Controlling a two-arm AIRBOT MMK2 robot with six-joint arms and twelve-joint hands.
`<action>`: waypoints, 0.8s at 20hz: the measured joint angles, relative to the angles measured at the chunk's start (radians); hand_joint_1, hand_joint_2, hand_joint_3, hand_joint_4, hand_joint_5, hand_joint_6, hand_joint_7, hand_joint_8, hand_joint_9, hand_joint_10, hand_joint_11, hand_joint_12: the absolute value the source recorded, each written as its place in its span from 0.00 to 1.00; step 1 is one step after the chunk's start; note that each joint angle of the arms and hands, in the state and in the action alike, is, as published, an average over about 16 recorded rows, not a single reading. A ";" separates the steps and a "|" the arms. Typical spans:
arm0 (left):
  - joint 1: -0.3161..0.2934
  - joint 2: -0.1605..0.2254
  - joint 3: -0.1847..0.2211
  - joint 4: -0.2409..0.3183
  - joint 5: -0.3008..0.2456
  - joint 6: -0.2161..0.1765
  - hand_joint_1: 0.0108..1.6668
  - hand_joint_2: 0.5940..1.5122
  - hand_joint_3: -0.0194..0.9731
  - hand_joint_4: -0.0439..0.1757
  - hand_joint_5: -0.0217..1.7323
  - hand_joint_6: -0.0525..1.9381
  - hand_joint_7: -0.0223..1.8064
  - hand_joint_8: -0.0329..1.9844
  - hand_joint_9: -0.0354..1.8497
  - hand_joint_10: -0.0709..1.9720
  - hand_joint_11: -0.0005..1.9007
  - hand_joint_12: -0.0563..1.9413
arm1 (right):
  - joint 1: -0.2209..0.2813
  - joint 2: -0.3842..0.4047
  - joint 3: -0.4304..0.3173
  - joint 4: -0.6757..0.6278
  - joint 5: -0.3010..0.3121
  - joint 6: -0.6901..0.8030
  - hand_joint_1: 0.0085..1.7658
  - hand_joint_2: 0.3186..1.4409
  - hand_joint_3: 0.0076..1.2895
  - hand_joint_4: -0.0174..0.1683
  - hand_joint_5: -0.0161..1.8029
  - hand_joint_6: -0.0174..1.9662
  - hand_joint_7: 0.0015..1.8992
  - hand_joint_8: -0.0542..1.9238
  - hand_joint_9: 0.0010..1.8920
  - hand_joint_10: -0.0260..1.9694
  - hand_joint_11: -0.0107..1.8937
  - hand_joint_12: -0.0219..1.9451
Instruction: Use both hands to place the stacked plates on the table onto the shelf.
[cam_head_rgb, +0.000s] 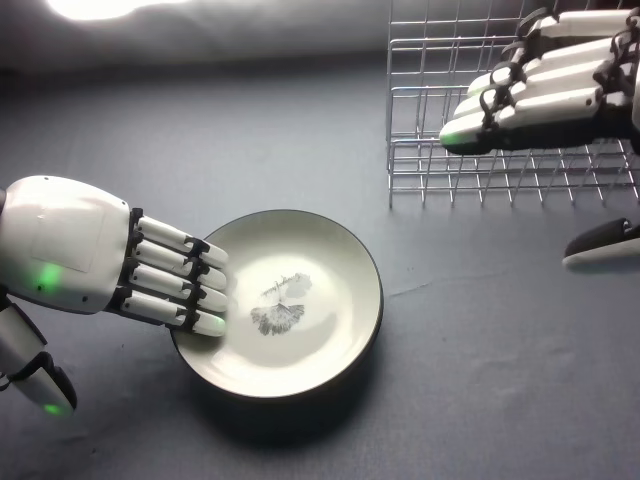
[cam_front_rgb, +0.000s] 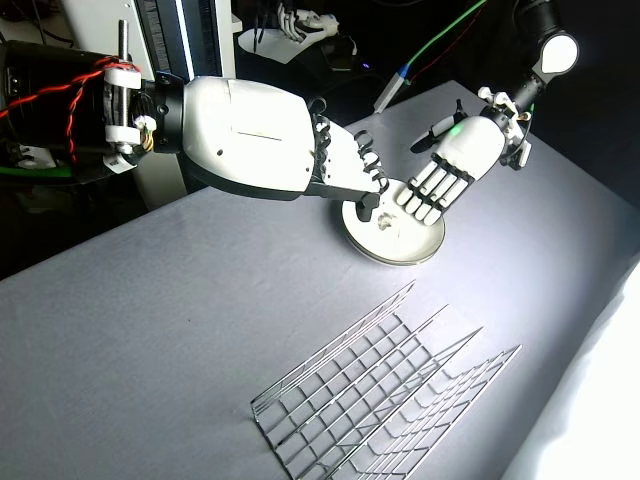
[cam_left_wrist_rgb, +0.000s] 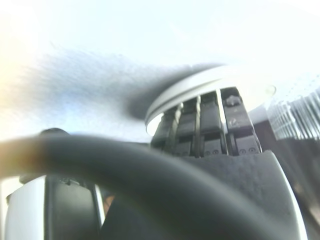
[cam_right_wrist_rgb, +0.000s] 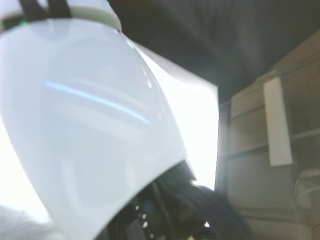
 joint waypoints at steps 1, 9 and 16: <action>0.002 -0.001 0.001 0.002 0.000 0.000 0.00 0.52 0.04 0.18 0.00 0.02 0.01 0.01 0.03 0.04 0.01 0.03 | 0.000 -0.004 0.003 -0.008 0.003 0.000 0.33 0.74 0.01 0.10 0.17 0.02 0.17 0.03 0.16 0.02 0.02 0.54; 0.028 0.000 -0.028 -0.007 0.013 -0.001 0.00 0.52 0.04 0.16 0.00 0.01 0.01 0.01 0.03 0.04 0.01 0.03 | -0.007 -0.040 0.031 -0.054 0.025 -0.005 0.33 0.75 0.00 0.11 0.17 0.02 0.17 0.03 0.16 0.02 0.02 0.53; 0.040 -0.014 -0.085 -0.032 0.050 0.001 0.00 0.52 0.04 0.16 0.00 0.01 0.01 0.01 0.03 0.04 0.01 0.03 | -0.023 -0.071 0.066 -0.105 0.052 -0.016 0.33 0.75 0.00 0.12 0.18 0.02 0.18 0.03 0.17 0.02 0.02 0.54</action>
